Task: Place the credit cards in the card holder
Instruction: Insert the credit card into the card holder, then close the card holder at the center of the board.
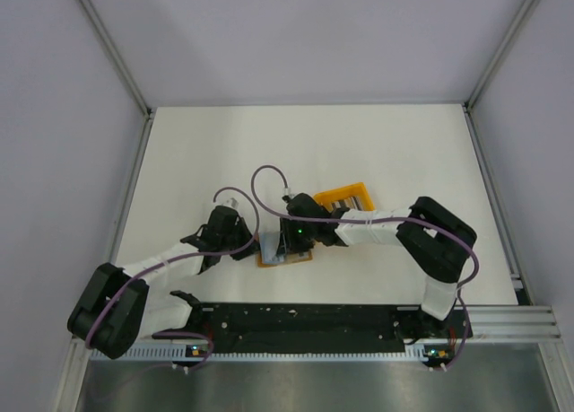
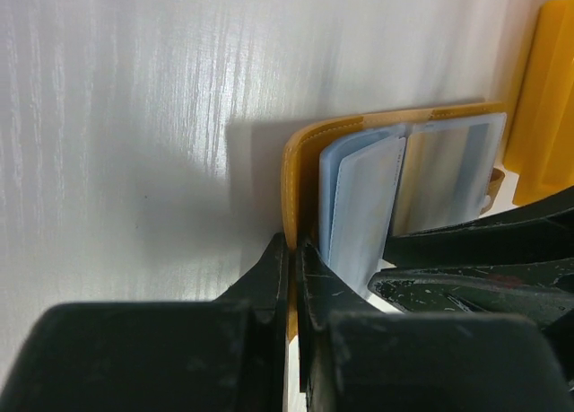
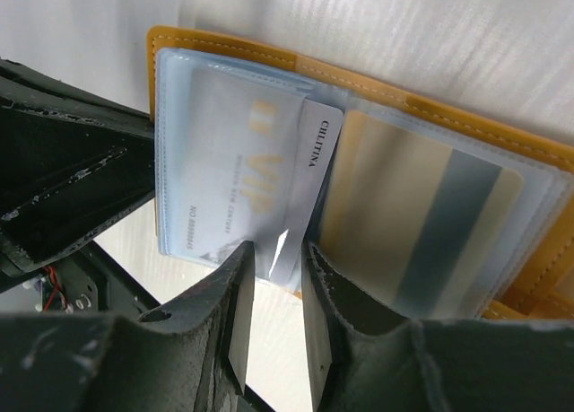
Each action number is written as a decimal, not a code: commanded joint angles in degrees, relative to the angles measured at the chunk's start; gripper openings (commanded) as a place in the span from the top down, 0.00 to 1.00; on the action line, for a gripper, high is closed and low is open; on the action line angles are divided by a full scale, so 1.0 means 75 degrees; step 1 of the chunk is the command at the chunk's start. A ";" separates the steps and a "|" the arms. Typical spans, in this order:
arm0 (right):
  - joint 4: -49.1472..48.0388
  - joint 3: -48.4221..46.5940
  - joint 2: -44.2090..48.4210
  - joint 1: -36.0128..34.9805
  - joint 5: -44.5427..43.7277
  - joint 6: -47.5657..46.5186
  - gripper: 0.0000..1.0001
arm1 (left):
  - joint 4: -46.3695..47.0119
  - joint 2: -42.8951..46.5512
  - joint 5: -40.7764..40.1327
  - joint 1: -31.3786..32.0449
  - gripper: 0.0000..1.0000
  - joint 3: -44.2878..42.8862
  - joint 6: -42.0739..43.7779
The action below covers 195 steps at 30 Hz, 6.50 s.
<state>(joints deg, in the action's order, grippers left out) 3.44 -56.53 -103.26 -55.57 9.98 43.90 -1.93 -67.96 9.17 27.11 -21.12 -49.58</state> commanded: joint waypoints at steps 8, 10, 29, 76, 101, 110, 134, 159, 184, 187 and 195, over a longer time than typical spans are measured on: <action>-0.1514 -0.0173 -0.0236 -0.0173 0.1237 0.0405 0.73 | -0.0246 0.0062 -0.0332 -0.0006 1.00 0.0121 0.0177; -0.1490 -0.0138 -0.0154 -0.0161 0.1038 0.0370 0.73 | -0.0269 0.0062 -0.0355 -0.0006 1.00 0.0133 0.0177; -0.1197 0.0448 0.0762 0.0167 -0.0464 0.0580 0.61 | -0.0691 0.0203 -0.0508 -0.0006 1.00 -0.0066 0.0353; -0.1535 0.1092 0.1429 0.0320 0.0240 -0.3179 0.53 | -0.5824 -0.0886 -0.0918 0.0029 1.00 -0.4273 0.3798; -0.5100 0.2511 0.0597 -0.0219 0.1131 -0.6508 0.51 | -0.5637 -0.1766 -0.1586 0.0123 1.00 -0.4508 0.3787; -0.5592 0.2394 0.0222 -0.0676 0.0393 -0.7131 0.51 | -0.5555 -0.1754 -0.1574 0.0123 1.00 -0.4391 0.3763; -1.0943 0.4478 -0.0141 -0.0864 -0.0814 -0.6123 0.85 | -0.5379 -0.1696 -0.1632 0.0123 0.98 -0.4390 0.3224; -1.2752 0.4831 0.0057 -0.1145 -0.1682 -0.6287 0.88 | -0.5355 -0.1872 -0.2276 0.0123 0.98 -0.4285 0.2920; -1.2764 0.4538 -0.0013 -0.1145 -0.1635 -0.6076 0.89 | -0.2602 -0.0946 0.1894 0.0240 0.70 -0.2703 0.2076; -1.2752 0.4561 0.0057 -0.1157 -0.1635 -0.6123 0.89 | -0.2613 -0.1086 0.1778 0.0252 0.71 -0.2633 0.2018; -1.2764 0.4620 0.0128 -0.1157 -0.1518 -0.6216 0.91 | -0.2531 -0.1040 0.0911 0.0275 0.78 -0.2317 0.1655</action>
<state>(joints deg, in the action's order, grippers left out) -74.02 -21.17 -104.31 -63.61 -2.04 -2.15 -22.48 -76.03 20.32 28.93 -40.23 -35.16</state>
